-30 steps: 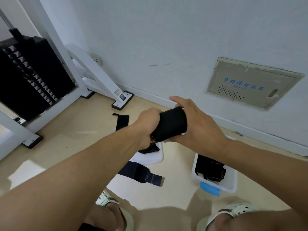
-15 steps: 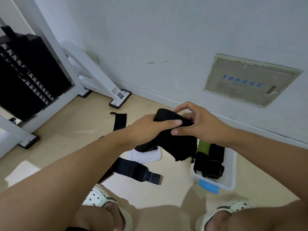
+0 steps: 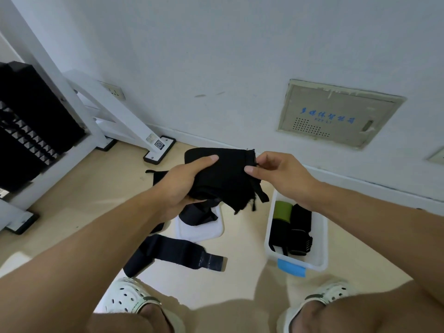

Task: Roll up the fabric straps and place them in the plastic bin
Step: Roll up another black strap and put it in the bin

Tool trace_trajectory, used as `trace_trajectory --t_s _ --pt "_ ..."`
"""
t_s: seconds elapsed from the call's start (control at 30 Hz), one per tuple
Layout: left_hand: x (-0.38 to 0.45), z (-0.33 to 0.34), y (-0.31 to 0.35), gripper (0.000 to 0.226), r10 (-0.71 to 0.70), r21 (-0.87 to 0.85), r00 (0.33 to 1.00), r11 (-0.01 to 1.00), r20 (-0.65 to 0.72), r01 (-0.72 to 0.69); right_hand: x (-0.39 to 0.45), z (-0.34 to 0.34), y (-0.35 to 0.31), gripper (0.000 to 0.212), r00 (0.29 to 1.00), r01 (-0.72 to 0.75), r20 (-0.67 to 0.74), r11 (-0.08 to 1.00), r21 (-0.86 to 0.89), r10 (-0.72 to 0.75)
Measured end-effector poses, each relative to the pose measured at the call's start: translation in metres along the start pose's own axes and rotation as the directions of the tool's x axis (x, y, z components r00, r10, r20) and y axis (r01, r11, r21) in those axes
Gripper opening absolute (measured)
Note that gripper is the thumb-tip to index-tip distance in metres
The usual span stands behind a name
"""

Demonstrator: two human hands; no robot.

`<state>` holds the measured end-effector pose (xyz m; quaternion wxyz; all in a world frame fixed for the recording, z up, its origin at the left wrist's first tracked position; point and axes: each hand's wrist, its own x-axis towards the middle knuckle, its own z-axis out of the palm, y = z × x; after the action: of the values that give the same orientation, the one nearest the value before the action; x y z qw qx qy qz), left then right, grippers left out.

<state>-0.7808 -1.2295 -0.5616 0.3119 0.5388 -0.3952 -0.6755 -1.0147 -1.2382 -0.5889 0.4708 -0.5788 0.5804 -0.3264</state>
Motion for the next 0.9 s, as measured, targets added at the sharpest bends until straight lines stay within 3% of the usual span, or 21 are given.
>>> trace_trajectory --t_s 0.1,0.2,0.27,0.37,0.6,0.7,0.8,0.9 --pt "0.003 0.001 -0.004 0.038 0.008 -0.005 0.997 1.000 -0.077 -0.008 0.000 0.000 -0.011 0.018 1.000 -0.030 -0.004 0.989 0.148 0.031" --pt "0.005 0.002 -0.006 0.038 0.031 -0.031 0.991 0.999 -0.127 -0.036 -0.003 0.002 -0.019 0.009 0.956 -0.252 0.249 0.867 0.429 0.154" --pt "0.005 0.003 -0.007 0.038 0.043 -0.046 0.990 0.998 -0.134 -0.050 -0.005 0.001 -0.020 0.007 0.910 -0.364 0.344 0.844 0.395 0.232" --pt "0.003 0.005 -0.006 0.036 0.036 -0.073 0.994 0.996 -0.100 -0.044 -0.004 -0.001 -0.016 0.025 0.867 -0.441 0.393 0.838 0.322 0.306" --pt "-0.001 0.010 -0.001 0.033 0.056 -0.008 0.998 0.998 -0.002 -0.056 -0.005 -0.003 -0.007 0.051 0.768 -0.567 0.534 0.764 0.309 0.354" --pt "-0.003 0.012 -0.001 0.034 0.068 -0.004 0.998 0.998 0.005 -0.068 -0.005 -0.001 -0.006 0.053 0.773 -0.565 0.534 0.757 0.330 0.344" --pt "-0.003 0.014 -0.001 0.032 0.085 -0.025 0.996 0.996 -0.008 -0.085 -0.002 0.002 -0.006 0.043 0.820 -0.515 0.464 0.787 0.340 0.336" --pt "-0.003 0.014 -0.001 0.030 0.105 -0.073 0.993 0.991 -0.044 -0.108 -0.002 0.006 -0.004 0.038 0.856 -0.444 0.394 0.865 0.234 0.333"
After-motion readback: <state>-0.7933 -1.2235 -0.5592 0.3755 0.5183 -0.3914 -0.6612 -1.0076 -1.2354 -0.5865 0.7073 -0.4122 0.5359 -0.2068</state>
